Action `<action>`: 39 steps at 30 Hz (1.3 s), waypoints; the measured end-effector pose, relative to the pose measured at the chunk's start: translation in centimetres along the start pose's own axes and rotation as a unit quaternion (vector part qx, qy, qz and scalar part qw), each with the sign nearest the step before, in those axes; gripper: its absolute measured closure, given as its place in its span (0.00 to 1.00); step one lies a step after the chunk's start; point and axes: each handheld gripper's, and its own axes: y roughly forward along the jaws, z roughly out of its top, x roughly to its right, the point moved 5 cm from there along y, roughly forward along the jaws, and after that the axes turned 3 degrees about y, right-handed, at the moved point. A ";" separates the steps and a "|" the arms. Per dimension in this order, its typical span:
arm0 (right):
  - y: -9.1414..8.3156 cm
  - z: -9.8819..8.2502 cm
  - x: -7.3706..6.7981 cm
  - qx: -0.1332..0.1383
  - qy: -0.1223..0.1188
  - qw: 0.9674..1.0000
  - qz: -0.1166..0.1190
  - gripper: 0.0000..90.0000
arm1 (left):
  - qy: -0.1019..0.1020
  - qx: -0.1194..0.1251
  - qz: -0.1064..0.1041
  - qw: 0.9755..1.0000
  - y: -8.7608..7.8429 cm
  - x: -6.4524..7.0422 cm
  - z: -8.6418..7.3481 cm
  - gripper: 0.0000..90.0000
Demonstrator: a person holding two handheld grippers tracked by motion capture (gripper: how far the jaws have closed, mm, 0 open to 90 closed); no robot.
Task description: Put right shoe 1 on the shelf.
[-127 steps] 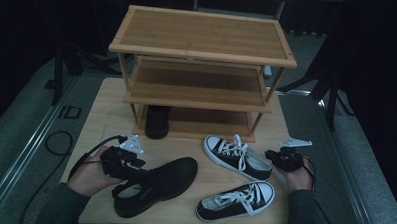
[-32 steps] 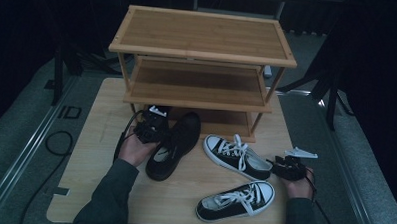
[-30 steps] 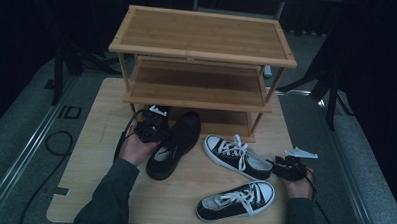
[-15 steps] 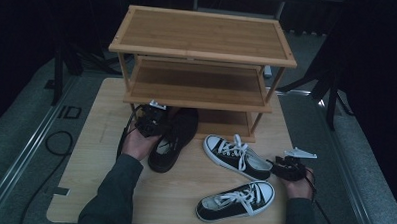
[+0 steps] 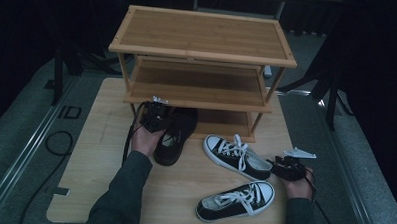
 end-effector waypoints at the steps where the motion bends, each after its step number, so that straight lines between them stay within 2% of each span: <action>1: 0.0 0.0 0.0 0.000 0.000 1.000 0.000 0.59 | -0.003 0.003 0.006 1.000 0.1 0.0 0.1 0.96; 5: 0.0 0.0 0.0 0.000 0.000 1.000 0.001 0.59 | -0.011 0.007 0.025 1.000 0.4 0.2 0.3 0.96; 7: 0.0 0.0 0.0 0.001 0.000 1.000 0.000 0.59 | -0.008 0.009 0.034 0.999 0.6 0.3 0.2 0.96; 13: -0.1 0.0 0.0 0.002 -0.002 1.000 -0.001 0.60 | -0.014 0.012 0.042 0.999 0.7 -0.3 -0.2 0.95; 18: -0.1 0.0 0.0 0.003 -0.001 1.000 -0.002 0.60 | -0.001 0.021 0.051 0.998 0.5 0.0 -0.1 0.93; 20: -0.1 0.0 0.0 0.006 -0.003 1.000 -0.004 0.60 | -0.002 0.027 0.051 0.998 0.2 0.0 -0.1 0.84; 26: -0.1 -0.1 0.0 0.006 -0.002 1.000 -0.004 0.59 | 0.001 0.035 0.033 0.999 -1.1 -0.2 -0.5 0.72; 28: 0.0 -0.1 0.0 0.005 -0.002 1.000 -0.004 0.59 | -0.004 0.038 0.026 0.999 -1.6 -0.3 -0.7 0.69; 33: 0.0 -0.2 0.0 0.003 -0.002 1.000 -0.005 0.59 | -0.004 0.041 0.004 0.999 -2.6 -0.3 -1.3 0.67; 39: 0.0 -0.3 0.0 0.003 -0.002 1.000 -0.005 0.59 | 0.010 0.045 0.003 0.999 -4.2 -0.1 -2.1 0.67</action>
